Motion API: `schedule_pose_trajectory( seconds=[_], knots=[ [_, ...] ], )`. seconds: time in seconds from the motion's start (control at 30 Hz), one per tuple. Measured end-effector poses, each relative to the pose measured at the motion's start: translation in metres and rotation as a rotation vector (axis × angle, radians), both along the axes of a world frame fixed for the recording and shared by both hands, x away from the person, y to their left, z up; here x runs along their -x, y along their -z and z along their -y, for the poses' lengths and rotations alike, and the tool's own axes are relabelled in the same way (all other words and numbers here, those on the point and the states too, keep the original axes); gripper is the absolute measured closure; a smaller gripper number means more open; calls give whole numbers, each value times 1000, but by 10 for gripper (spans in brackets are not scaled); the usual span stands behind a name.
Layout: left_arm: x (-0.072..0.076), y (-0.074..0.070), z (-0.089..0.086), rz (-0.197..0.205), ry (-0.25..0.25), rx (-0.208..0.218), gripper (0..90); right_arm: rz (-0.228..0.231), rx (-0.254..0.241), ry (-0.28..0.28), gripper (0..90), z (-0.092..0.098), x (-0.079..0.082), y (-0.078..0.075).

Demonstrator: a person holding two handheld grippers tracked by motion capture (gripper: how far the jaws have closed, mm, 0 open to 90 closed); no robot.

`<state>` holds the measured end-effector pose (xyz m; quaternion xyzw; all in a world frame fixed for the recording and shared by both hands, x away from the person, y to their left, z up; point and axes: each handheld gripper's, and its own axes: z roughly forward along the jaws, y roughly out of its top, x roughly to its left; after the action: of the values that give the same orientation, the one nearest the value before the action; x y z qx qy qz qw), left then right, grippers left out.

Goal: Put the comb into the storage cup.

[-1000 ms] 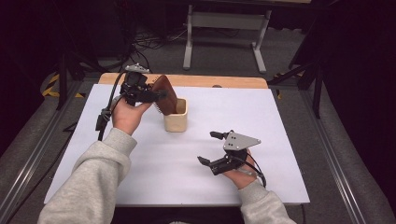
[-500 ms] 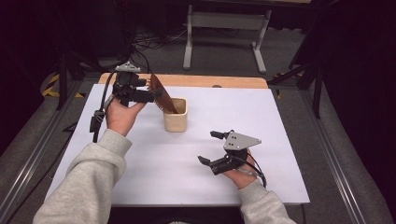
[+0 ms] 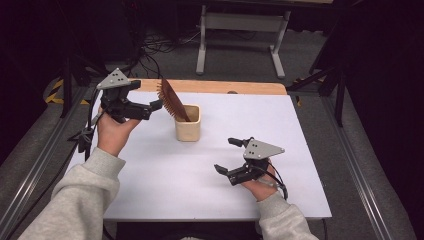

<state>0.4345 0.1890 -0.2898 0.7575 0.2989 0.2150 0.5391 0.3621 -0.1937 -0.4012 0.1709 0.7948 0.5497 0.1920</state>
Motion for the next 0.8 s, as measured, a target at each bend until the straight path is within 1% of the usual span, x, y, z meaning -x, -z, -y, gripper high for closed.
schedule_pose_trajectory(
  seconds=[0.17,0.23,0.37,0.4,0.43,0.5,0.57,0.67,0.7,0.8],
  knots=[
    [24,2,-5,50,50,-21,2,9,-6,7,58,3,2,-4],
    [31,4,-7,55,69,-18,2,15,-11,9,58,4,3,-6],
    [43,10,-12,53,92,-8,3,18,-17,13,58,7,4,-9],
    [45,12,-13,49,96,-14,3,18,-17,13,58,7,4,-9],
    [47,15,-14,43,94,-7,2,17,-19,14,58,8,4,-10],
    [52,20,-17,33,111,6,2,19,-26,16,57,10,4,-11],
    [56,27,-20,30,109,-6,2,20,-29,18,57,12,5,-12],
    [61,37,-23,20,114,-7,1,21,-33,20,56,13,5,-13],
    [62,41,-24,15,118,-3,1,20,-32,20,56,14,6,-13],
    [67,54,-31,10,120,32,3,19,-28,22,55,15,6,-14]
  ],
)
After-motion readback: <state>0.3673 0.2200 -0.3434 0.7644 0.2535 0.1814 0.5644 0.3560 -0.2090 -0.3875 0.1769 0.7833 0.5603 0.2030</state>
